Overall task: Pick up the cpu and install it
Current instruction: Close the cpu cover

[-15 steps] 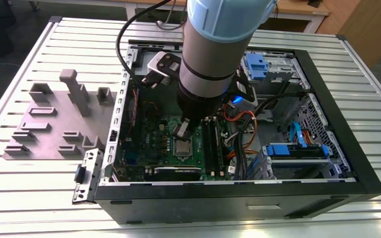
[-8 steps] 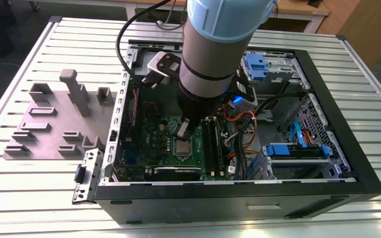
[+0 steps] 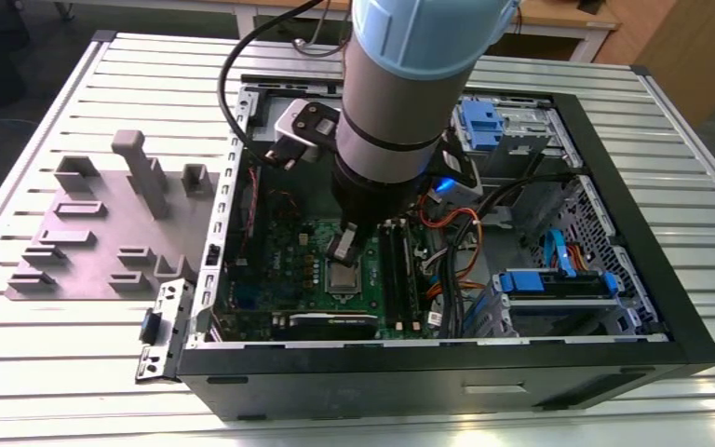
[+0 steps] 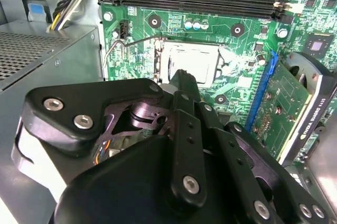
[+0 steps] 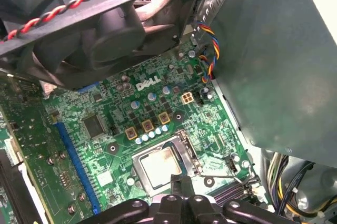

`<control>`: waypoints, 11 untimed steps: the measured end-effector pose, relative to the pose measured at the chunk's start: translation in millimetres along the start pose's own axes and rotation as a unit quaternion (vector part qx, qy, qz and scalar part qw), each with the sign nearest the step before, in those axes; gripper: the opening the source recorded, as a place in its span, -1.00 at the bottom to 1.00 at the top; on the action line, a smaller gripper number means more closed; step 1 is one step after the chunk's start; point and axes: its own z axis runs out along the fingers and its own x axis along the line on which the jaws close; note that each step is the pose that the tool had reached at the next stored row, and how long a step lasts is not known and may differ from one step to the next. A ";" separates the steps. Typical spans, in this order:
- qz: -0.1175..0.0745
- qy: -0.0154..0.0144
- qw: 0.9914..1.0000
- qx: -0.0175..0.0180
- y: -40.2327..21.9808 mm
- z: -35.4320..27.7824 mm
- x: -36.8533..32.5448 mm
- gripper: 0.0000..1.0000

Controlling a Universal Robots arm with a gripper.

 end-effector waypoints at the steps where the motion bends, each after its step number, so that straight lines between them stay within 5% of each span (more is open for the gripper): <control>1: 0.000 0.000 1.000 0.000 0.2 0.1 -0.5 -0.79; 11: -0.001 -0.004 1.000 0.008 1.8 -4.3 -8.7 -0.79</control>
